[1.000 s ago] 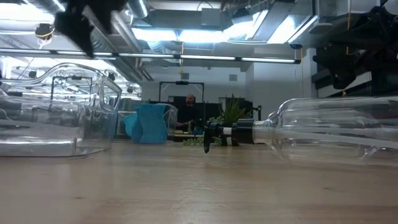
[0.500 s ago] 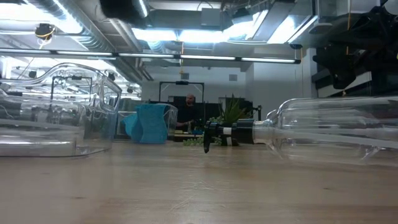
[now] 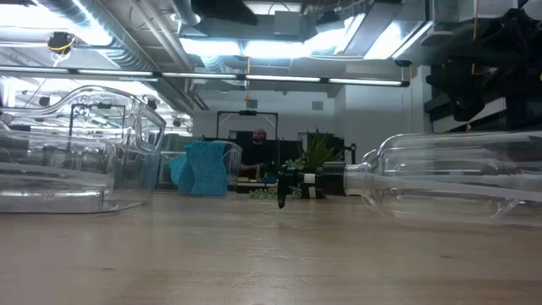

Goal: Pick & Place Kitchen Sink Supplies
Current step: Put the transparent soap dispenser into the middle transparent bin

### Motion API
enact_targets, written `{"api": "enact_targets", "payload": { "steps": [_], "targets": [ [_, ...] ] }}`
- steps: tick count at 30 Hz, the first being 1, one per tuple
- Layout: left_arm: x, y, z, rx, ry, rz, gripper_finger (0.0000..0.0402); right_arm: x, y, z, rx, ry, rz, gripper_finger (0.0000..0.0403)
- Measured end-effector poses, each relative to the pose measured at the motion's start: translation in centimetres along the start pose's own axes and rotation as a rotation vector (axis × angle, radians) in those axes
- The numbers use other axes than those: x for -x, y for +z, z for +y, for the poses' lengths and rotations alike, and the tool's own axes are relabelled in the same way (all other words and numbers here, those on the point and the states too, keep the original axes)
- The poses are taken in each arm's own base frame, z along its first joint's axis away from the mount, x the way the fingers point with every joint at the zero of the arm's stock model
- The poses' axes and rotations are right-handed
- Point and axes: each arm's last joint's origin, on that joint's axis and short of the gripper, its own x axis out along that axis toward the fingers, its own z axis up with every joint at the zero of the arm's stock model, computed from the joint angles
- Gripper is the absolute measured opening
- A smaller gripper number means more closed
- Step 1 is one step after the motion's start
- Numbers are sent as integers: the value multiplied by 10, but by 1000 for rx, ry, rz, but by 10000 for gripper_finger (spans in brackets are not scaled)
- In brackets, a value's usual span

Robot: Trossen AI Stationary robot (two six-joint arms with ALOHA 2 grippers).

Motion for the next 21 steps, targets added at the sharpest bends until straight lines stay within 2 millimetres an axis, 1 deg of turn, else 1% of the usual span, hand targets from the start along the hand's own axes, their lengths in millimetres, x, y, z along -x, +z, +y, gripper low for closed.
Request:
{"api": "enact_targets", "payload": {
  "steps": [2, 5, 7, 11, 16, 18, 21],
  "targets": [
    [-3, -2, -2, -7, 7, 10, 398, 0, 0, 0, 0, 0, 0, 245],
    [-9, -5, -5, -12, -53, 41, 398, 0, 0, 0, 0, 0, 0, 245],
    [-14, -6, -5, 1, -55, 79, 398, 0, 0, 0, 0, 0, 0, 245],
    [-26, 1, -3, 49, -99, 149, 398, 0, 0, 0, 0, 0, 0, 245],
    [-50, 6, -6, -7, -135, 259, 398, 0, 0, 0, 0, -1, 0, 245],
    [-60, 7, -11, -24, -156, 284, 398, 0, 0, 0, 0, -1, 0, 245],
    [-80, 1, -21, -94, -214, 335, 398, 0, 0, 0, 0, -1, 0, 245]
  ]
}}
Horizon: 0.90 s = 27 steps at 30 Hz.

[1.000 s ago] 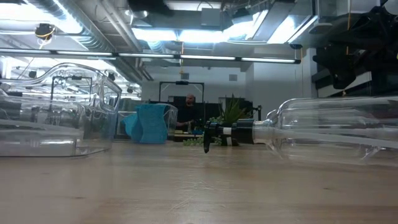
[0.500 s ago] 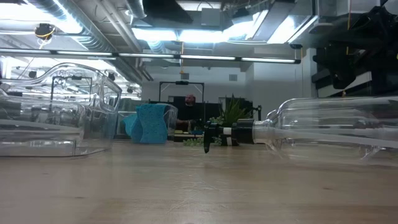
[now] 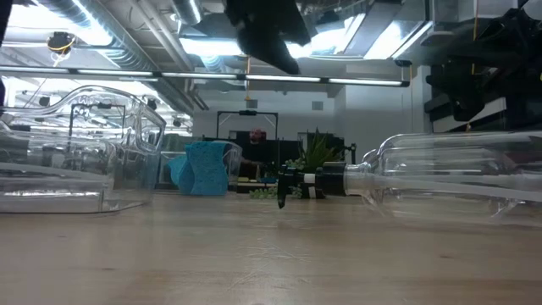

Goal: Pick & Place Kitchen Sink Supplies
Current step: Put the transparent soap dispenser into the middle transparent bin

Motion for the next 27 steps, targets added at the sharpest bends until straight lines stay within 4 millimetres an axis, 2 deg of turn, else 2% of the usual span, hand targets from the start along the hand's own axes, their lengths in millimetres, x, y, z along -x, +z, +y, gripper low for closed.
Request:
{"api": "enact_targets", "payload": {
  "steps": [4, 8, 15, 22, 27],
  "targets": [
    [-29, -3, -7, -170, -53, 99, 398, 0, 0, 0, 0, 0, 0, 245],
    [-53, -13, -11, -228, -66, 217, 398, 0, 0, 0, 0, 0, -1, 245],
    [-65, -15, -24, -313, -139, 200, 397, 0, 0, 0, 0, 0, 0, 245],
    [-98, -27, -30, -381, -191, 209, 397, 0, 0, 0, 0, 0, 0, 245],
    [-107, -27, -33, -417, -195, 175, 397, 0, 0, 0, 0, 0, 0, 245]
  ]
}}
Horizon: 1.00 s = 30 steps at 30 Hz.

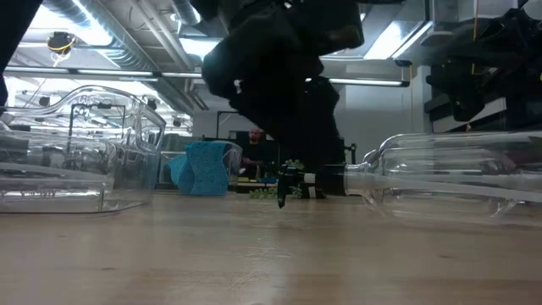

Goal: Pick & Place Kitchen Sink Supplies
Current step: Put the transparent soap dispenser into the middle transparent bin

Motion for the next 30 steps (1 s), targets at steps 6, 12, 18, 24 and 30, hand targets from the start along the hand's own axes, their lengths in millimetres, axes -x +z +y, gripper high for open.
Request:
{"api": "enact_targets", "payload": {
  "steps": [6, 12, 18, 24, 30],
  "targets": [
    [-13, -1, 1, 2, 3, -10, 397, 0, 0, 0, 0, 0, 0, 245],
    [-21, -3, 1, 4, -19, -17, 380, 0, 0, 0, 0, 1, 0, 245],
    [-30, -6, 2, 15, -18, -2, 344, 0, 0, 0, 0, 1, 0, 245],
    [-30, -5, 3, 16, 10, -9, 278, 0, 0, 0, 0, 1, 0, 245],
    [-30, -9, 2, 43, 1, 31, 172, 0, 0, 0, 0, 1, 0, 245]
  ]
}}
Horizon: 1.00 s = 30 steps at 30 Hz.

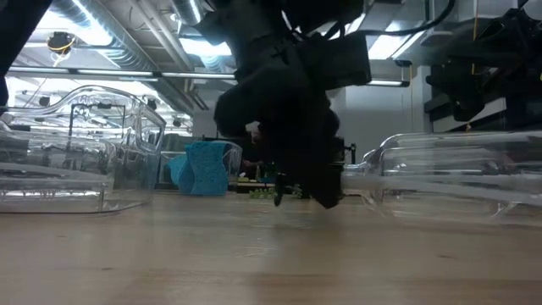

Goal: Pick & Place Kitchen Sink Supplies
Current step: Put the transparent soap dispenser into the middle transparent bin

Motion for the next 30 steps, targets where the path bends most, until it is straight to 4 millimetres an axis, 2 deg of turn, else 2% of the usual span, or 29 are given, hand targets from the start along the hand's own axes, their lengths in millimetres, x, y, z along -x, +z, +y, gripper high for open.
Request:
{"api": "enact_targets", "payload": {
  "steps": [3, 9, 20, 22, 26, 30],
  "targets": [
    [4, -3, 0, 53, -12, 37, 123, 0, 0, 0, 0, 0, 0, 245],
    [25, -2, 4, 134, -81, 47, 124, 0, 0, 0, 0, 0, 0, 245],
    [120, 4, 15, 172, -29, -22, 124, 0, 0, 0, 0, 0, 0, 245],
    [130, 1, 18, 181, -22, -8, 124, 0, 0, 0, 0, 0, 0, 245],
    [132, -3, 25, 197, -11, 15, 124, 0, 0, 0, 0, 0, 0, 245],
    [120, -7, 25, 201, -39, 61, 124, 0, 0, 0, 0, 0, 0, 245]
  ]
}}
